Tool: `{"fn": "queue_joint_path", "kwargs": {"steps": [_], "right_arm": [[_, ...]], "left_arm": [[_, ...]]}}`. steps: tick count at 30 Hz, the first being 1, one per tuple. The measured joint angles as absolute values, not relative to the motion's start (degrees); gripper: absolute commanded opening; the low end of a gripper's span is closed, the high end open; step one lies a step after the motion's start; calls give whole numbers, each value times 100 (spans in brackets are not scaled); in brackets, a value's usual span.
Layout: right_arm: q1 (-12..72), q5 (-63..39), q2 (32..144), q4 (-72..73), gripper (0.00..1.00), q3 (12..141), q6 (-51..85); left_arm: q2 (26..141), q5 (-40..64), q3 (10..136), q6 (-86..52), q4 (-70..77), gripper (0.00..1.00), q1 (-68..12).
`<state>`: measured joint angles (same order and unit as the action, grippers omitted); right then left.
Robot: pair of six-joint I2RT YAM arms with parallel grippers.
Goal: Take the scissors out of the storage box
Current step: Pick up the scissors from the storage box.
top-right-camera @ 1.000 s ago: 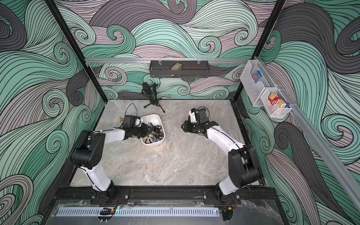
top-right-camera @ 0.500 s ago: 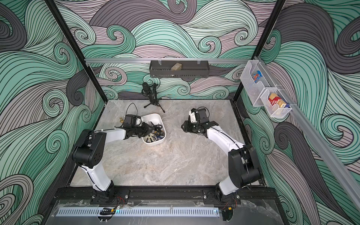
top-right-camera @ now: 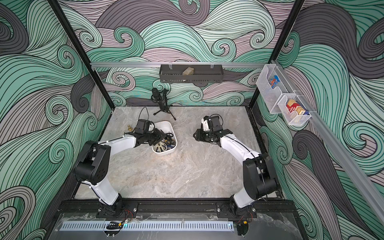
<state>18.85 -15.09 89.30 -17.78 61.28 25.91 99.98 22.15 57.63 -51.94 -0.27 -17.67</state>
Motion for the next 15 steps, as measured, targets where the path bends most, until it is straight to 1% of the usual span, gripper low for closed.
{"fn": "queue_joint_path", "kwargs": {"steps": [9,15], "right_arm": [[1885,-1490,8938,-1778,54,6128,2545],[1885,-1472,9013,-1778,54,6128,2495]], "left_arm": [[10385,2088,5778,-5533,108,34,-1793],[10669,2008,6088,-5583,106,34,-1806]]}}
